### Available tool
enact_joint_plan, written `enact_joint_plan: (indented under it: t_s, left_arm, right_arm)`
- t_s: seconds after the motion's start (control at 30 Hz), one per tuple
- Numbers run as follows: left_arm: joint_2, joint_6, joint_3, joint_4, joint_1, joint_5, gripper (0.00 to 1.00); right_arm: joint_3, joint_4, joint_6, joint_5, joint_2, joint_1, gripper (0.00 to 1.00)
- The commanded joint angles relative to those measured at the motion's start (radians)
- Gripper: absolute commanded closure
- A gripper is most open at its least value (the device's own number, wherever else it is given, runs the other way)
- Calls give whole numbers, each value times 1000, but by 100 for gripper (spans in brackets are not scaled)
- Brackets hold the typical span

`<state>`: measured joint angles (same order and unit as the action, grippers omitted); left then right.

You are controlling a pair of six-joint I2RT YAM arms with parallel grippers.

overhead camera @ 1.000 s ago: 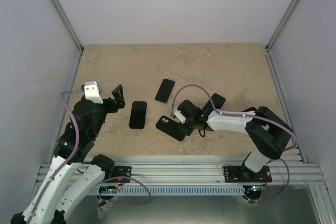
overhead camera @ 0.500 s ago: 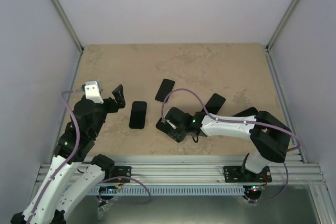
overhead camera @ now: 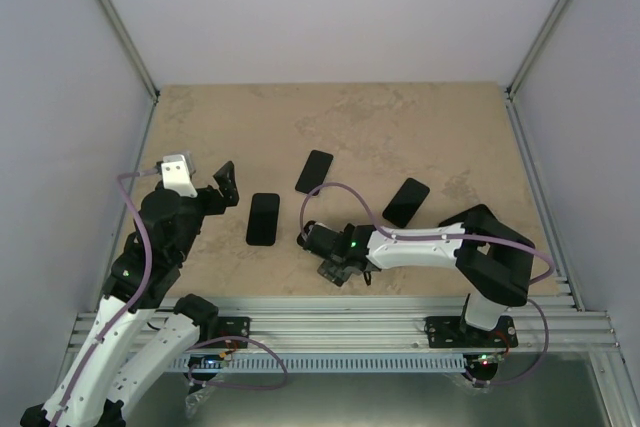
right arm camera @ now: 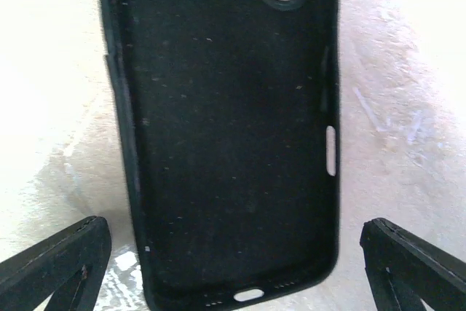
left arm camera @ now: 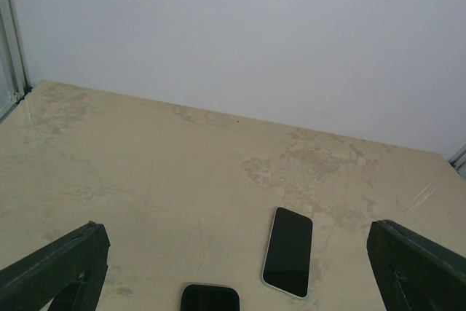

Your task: Put the phone into the phone case

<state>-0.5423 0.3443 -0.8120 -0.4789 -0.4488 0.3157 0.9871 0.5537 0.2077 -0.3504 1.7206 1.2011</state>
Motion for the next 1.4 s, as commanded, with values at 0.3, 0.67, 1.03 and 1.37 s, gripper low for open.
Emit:
enact_joint_plan:
  t_s: [0.3,0.67,1.03,1.37]
  left_arm:
    - [-2,-9,9,20,5,2,1]
    - [-1,-8,10,17,5,1,1]
    - [5,1,10,20,5,6,1]
    - [8,-1,11,23,5,-10,1]
  right_arm:
    - [22,149,128,-219,38,-38,2]
    - [26,182,195,-237,-49,-79,2]
    - [-27,90,376,-150,-285,-279,3]
    - [-152,-17,620,-120,-356,-463,2]
